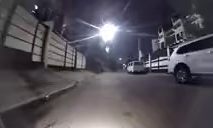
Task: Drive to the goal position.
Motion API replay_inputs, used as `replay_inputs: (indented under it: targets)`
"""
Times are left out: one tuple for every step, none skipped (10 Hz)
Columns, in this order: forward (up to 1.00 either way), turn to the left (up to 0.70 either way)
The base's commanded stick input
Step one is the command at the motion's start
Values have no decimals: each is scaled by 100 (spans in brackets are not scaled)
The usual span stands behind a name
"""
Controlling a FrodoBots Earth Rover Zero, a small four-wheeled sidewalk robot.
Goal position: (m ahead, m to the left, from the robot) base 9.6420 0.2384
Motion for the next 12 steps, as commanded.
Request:
replay_inputs:
  targets:
    - [97, 0]
    - [97, 0]
    - [97, 0]
    - [97, 0]
    - [97, 0]
    - [97, 0]
    - [97, 0]
    - [95, -1]
    - [95, -11]
    - [95, -21]
    - [95, -26]
    - [95, -25]
